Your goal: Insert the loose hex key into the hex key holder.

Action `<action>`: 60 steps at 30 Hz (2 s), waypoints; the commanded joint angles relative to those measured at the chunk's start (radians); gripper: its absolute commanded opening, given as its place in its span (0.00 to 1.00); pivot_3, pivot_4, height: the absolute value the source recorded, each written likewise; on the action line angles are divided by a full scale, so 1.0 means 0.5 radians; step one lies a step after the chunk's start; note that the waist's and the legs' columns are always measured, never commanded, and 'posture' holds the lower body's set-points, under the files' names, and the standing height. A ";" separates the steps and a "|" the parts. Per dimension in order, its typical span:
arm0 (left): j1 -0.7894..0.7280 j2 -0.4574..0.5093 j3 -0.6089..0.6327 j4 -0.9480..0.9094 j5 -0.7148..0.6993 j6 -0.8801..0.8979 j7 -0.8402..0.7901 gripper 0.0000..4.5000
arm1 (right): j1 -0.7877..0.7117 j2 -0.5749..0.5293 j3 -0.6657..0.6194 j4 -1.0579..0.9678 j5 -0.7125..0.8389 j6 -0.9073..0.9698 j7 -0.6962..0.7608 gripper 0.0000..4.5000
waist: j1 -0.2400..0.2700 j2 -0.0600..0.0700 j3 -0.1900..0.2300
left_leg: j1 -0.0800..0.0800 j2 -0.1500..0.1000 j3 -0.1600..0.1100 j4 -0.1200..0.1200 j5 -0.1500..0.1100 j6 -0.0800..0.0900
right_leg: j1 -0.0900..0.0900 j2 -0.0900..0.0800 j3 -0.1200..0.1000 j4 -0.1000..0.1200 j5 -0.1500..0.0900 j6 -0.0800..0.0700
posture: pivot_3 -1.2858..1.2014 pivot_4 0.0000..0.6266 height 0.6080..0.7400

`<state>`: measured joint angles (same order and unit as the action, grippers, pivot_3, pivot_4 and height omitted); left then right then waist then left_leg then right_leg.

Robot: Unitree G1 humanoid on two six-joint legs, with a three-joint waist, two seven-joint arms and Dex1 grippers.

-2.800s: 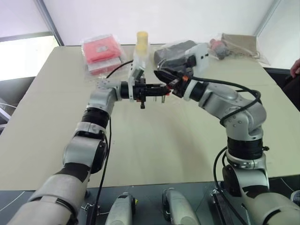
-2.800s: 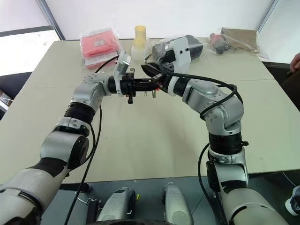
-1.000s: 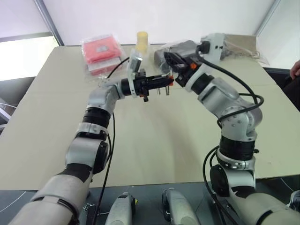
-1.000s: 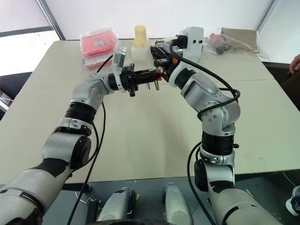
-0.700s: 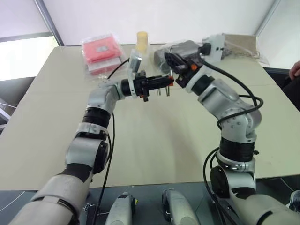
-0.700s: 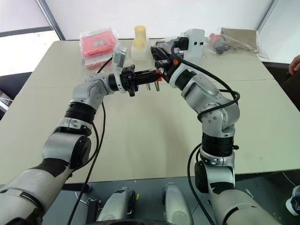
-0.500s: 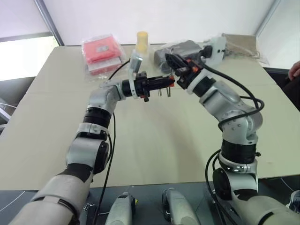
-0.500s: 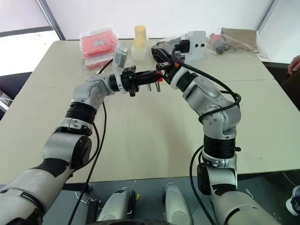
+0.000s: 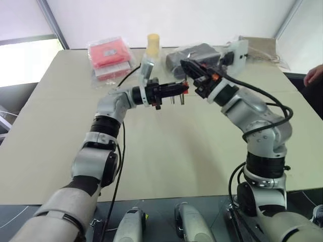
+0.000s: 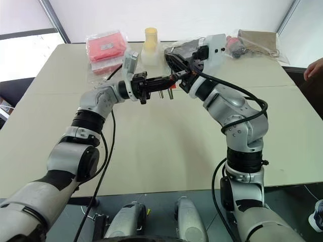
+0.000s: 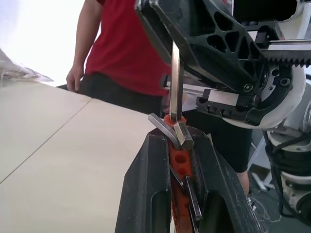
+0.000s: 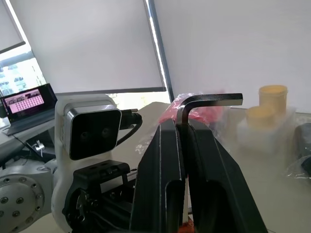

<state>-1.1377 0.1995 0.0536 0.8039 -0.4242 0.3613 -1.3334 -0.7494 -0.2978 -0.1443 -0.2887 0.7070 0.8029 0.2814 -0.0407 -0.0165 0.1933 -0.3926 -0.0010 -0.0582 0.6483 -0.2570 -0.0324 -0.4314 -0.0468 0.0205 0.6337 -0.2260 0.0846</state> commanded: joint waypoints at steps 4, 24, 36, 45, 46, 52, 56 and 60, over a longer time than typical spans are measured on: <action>-0.126 0.096 -0.011 0.005 0.091 -0.243 -0.090 0.00 | 0.044 -0.048 0.012 -0.052 0.023 0.053 0.030 0.00 | 0.001 0.000 0.000 | 0.000 0.000 0.000 0.000 0.000 0.000 | 0.000 0.000 0.000 0.000 0.000 0.000 | 0.52 0.24 1.00; -0.229 0.068 -0.056 0.033 0.253 -0.620 -0.126 0.00 | 0.113 -0.078 0.041 -0.056 -0.083 -0.033 0.019 0.00 | 0.004 0.000 0.000 | 0.000 0.000 0.000 0.000 0.000 0.000 | 0.000 0.000 0.000 0.000 0.000 0.000 | 0.52 0.24 1.00; -0.207 0.081 0.016 -0.011 0.174 -0.489 -0.065 0.00 | 0.136 -0.126 -0.007 -0.046 -0.152 -0.135 0.005 0.00 | 0.003 0.000 0.000 | 0.000 0.000 0.000 0.000 0.000 0.000 | 0.000 0.000 0.000 0.000 0.000 0.000 | 0.52 0.24 1.00; -0.167 0.048 -0.032 -0.131 0.187 -0.513 -0.076 0.00 | 0.146 -0.328 0.356 -0.050 -0.535 -0.400 0.220 0.00 | -0.002 0.002 0.001 | 0.001 0.000 0.002 0.000 0.000 0.000 | 0.000 0.000 0.001 0.000 0.000 0.000 | 0.52 0.24 1.00; -0.165 0.046 -0.032 -0.142 0.183 -0.506 -0.076 0.00 | 0.137 -0.327 0.365 -0.030 -0.546 -0.400 0.233 0.00 | -0.002 0.002 0.001 | 0.001 0.000 0.002 0.000 0.000 0.000 | 0.000 0.001 0.001 0.000 0.000 0.000 | 0.52 0.24 1.00; -0.150 0.049 -0.038 -0.194 0.164 -0.463 -0.080 0.00 | 0.071 -0.196 0.177 0.073 -0.361 -0.264 0.187 0.00 | 0.003 0.002 0.001 | 0.001 0.000 0.001 0.000 0.000 0.000 | 0.000 0.001 0.001 0.000 0.000 0.000 | 0.52 0.24 1.00; -0.128 0.056 -0.040 -0.189 0.172 -0.450 -0.074 0.00 | 0.062 -0.143 0.085 0.072 -0.289 -0.201 0.139 0.00 | 0.008 0.002 0.001 | 0.000 0.000 0.001 0.000 0.000 0.000 | 0.000 0.000 0.001 0.000 0.000 0.000 | 0.52 0.24 1.00; -0.117 0.059 -0.043 -0.188 0.172 -0.436 -0.078 0.00 | 0.070 -0.127 0.058 0.076 -0.277 -0.169 0.109 0.27 | 0.012 0.002 0.001 | 0.000 0.000 0.001 0.001 0.000 0.000 | 0.000 0.000 0.001 0.000 0.000 0.000 | 0.52 0.24 1.00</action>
<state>-1.1765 0.2328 0.0183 0.7803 -0.2947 0.1504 -1.3453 -0.7072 -0.3616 -0.0758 -0.2675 0.5725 0.7088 0.3668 -0.0349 -0.0157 0.1940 -0.3926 -0.0010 -0.0577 0.6487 -0.2570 -0.0324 -0.4313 -0.0468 0.0210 0.6338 -0.2261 0.0847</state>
